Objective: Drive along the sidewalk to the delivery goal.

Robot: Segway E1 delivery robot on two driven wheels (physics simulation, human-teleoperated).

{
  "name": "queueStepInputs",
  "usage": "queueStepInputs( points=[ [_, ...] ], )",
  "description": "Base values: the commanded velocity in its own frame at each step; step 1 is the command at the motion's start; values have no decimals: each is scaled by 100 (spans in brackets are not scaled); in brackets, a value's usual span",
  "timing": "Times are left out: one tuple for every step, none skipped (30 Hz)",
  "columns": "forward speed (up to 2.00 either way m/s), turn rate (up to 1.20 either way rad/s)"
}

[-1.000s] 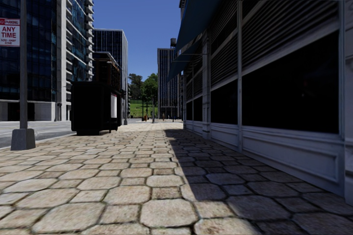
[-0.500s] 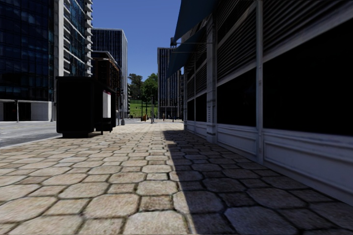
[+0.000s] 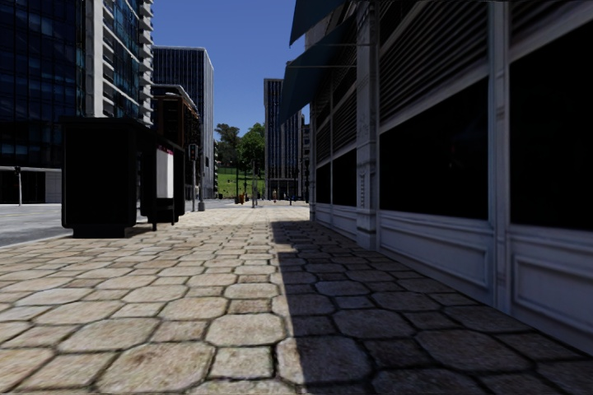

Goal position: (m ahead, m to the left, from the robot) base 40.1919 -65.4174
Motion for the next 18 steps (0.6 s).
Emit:
queueStepInputs(
  points=[
    [200, 0],
    [200, 0],
    [200, 0],
    [200, 0],
    [200, 0],
    [200, 0],
    [200, 0],
    [200, 0],
    [200, 0],
    [200, 20],
    [200, 96],
    [200, 120],
    [200, 120],
    [200, 120],
    [200, 120],
    [200, 120],
    [200, 77],
    [200, 0]
  ],
)
